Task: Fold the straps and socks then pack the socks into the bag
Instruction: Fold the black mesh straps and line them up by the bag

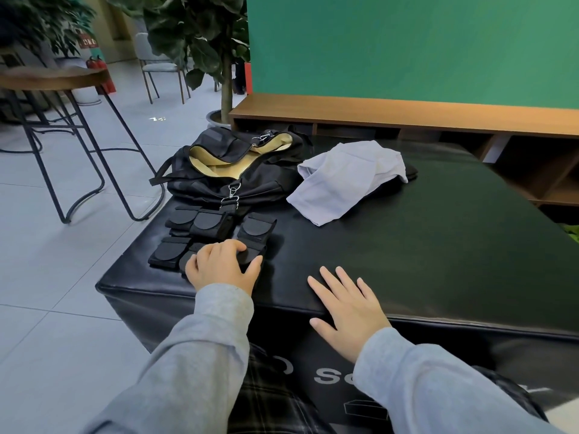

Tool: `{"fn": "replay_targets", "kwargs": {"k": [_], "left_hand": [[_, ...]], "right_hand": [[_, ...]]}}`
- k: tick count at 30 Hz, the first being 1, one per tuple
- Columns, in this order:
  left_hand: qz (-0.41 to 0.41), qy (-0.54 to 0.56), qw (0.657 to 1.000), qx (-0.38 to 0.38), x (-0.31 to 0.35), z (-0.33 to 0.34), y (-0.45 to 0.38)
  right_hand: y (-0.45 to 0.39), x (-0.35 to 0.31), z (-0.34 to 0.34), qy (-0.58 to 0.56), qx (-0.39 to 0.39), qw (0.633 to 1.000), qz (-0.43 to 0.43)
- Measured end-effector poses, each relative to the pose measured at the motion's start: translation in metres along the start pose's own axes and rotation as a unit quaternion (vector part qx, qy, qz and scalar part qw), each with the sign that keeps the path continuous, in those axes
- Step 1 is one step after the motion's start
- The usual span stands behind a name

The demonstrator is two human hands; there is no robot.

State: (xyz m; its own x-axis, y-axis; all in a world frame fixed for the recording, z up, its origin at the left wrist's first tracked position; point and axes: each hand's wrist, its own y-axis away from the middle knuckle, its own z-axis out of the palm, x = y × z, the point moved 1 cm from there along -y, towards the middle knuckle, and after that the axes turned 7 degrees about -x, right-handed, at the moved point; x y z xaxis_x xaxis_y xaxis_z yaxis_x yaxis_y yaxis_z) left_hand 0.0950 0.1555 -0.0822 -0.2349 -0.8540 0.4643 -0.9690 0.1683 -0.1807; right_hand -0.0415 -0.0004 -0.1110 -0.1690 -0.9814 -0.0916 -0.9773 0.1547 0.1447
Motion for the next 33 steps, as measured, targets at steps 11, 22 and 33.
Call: {"fn": "replay_targets", "kwargs": {"k": [11,22,33], "left_hand": [[0.019,-0.045,0.999,-0.022,0.001,0.004,0.000],[0.089,0.006,0.996,0.028,0.028,0.004,0.014],[0.214,0.094,0.970,-0.065,0.113,0.047,0.040]], "right_hand": [[0.000,0.000,0.005,0.012,0.010,0.999,0.038],[0.003,0.002,-0.001,-0.023,-0.018,0.999,0.026],[-0.019,0.067,-0.027,-0.215,0.013,0.972,0.097]]}}
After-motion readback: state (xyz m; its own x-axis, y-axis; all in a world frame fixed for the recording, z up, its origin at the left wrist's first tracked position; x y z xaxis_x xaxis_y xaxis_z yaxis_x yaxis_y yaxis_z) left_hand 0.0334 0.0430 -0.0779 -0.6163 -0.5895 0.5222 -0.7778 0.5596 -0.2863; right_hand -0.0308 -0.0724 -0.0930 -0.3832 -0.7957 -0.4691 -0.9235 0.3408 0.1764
